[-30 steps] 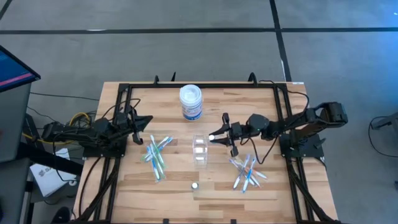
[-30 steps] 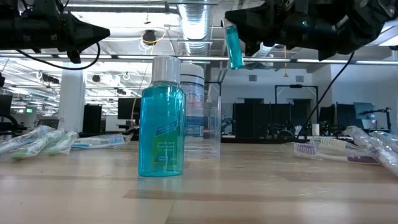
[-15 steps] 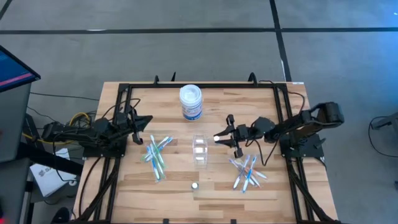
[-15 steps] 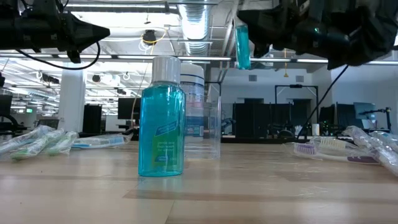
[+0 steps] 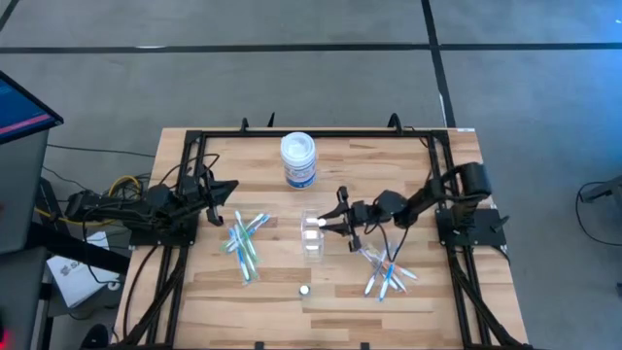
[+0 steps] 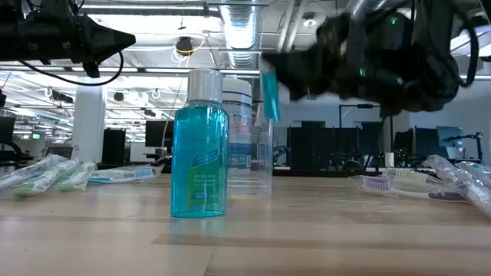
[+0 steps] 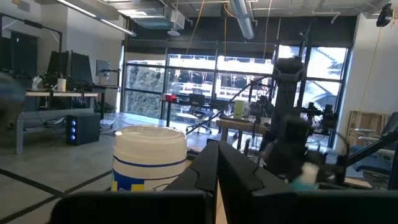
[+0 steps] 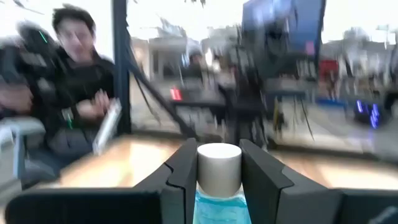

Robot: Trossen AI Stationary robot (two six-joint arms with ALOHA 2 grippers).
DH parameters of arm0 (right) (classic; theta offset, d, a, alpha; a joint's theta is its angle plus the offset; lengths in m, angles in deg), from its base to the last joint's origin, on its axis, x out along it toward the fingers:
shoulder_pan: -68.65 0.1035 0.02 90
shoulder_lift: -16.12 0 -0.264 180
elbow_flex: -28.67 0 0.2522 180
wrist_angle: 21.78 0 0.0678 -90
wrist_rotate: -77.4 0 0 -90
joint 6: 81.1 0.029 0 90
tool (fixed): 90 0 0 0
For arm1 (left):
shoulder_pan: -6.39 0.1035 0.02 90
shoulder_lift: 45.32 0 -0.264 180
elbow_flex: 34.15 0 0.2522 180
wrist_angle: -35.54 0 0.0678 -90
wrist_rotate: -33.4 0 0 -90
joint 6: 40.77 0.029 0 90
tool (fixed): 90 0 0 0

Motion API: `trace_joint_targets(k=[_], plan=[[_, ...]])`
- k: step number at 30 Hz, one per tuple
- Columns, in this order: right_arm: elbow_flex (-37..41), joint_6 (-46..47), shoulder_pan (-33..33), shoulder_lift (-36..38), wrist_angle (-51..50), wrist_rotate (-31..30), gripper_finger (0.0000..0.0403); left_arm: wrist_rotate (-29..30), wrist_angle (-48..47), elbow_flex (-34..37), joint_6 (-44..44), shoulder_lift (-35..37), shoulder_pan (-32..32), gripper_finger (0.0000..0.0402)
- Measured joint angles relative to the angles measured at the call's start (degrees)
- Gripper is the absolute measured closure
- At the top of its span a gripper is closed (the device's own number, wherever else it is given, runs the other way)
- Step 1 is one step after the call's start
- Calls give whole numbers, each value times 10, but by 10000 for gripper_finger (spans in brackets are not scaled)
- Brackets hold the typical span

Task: Pick & Place toothbrushing station
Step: Put the top blue mouthwash into the Transparent organizer

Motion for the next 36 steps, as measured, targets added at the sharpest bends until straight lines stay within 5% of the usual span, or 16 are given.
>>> trace_joint_targets(k=[36], plan=[[-24, -4, -7, -56, 6, 14, 316, 0, 4, 0, 0, -8, 0, 400]])
